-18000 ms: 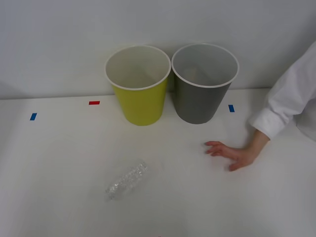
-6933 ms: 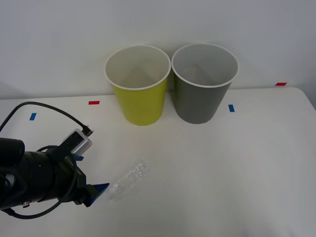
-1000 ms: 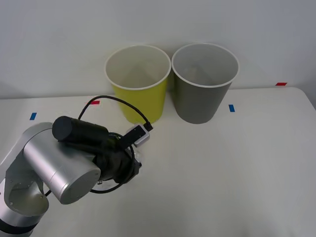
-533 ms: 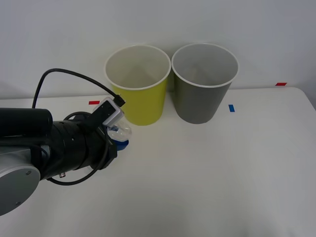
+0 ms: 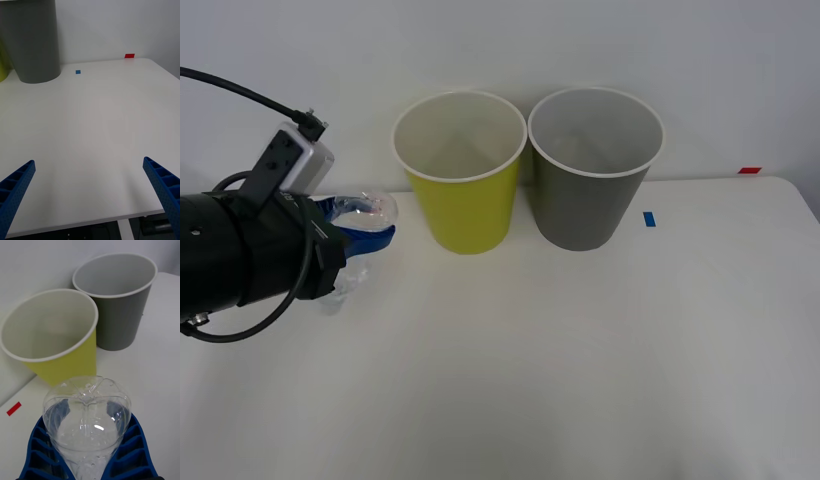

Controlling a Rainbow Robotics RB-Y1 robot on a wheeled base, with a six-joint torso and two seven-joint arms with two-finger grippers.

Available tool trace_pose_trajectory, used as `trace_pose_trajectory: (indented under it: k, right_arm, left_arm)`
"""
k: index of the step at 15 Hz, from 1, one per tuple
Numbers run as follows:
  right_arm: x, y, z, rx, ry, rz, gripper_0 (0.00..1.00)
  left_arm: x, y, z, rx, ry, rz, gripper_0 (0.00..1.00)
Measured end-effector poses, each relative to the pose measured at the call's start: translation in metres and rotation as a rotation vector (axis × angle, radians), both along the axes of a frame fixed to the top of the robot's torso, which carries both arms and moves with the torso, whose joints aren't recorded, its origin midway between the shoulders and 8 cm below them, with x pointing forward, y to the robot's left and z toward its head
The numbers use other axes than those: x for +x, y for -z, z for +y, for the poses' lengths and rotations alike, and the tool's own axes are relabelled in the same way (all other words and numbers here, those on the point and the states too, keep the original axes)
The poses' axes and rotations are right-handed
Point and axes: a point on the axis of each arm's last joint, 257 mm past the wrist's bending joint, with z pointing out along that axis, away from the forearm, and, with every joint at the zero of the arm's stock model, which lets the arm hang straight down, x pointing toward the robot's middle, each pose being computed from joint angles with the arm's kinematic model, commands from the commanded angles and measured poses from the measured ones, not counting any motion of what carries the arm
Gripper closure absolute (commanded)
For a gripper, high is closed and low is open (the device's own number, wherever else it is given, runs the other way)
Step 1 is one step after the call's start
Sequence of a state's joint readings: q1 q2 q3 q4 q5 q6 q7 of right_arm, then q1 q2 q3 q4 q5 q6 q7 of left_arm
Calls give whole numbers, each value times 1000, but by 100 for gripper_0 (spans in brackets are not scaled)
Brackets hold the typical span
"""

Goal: Put cans in the gray bin and PET bottles in the light green bin.

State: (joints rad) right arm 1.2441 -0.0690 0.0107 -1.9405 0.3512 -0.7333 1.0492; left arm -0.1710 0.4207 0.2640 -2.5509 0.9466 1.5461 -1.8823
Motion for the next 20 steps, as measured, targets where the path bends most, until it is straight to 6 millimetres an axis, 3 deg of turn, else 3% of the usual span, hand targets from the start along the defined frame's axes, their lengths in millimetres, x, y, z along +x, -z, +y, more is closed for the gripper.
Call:
trace_pose_trajectory:
  k: [3,8,15,20]
  right_arm:
    - [0,0,0,0,0,0,0]
    - [0,0,0,0,0,0,0]
    - [0,0,0,0,0,0,0]
    - [0,0,0,0,0,0,0]
  left_arm:
    - [9,-44,20,-37,-37,-100,100]
    - [17,-97,19,-107,-44,-217,100]
    - [30,-132,6,-311,-80,-211,100]
    - [79,-160,-9,-441,-60,-234,100]
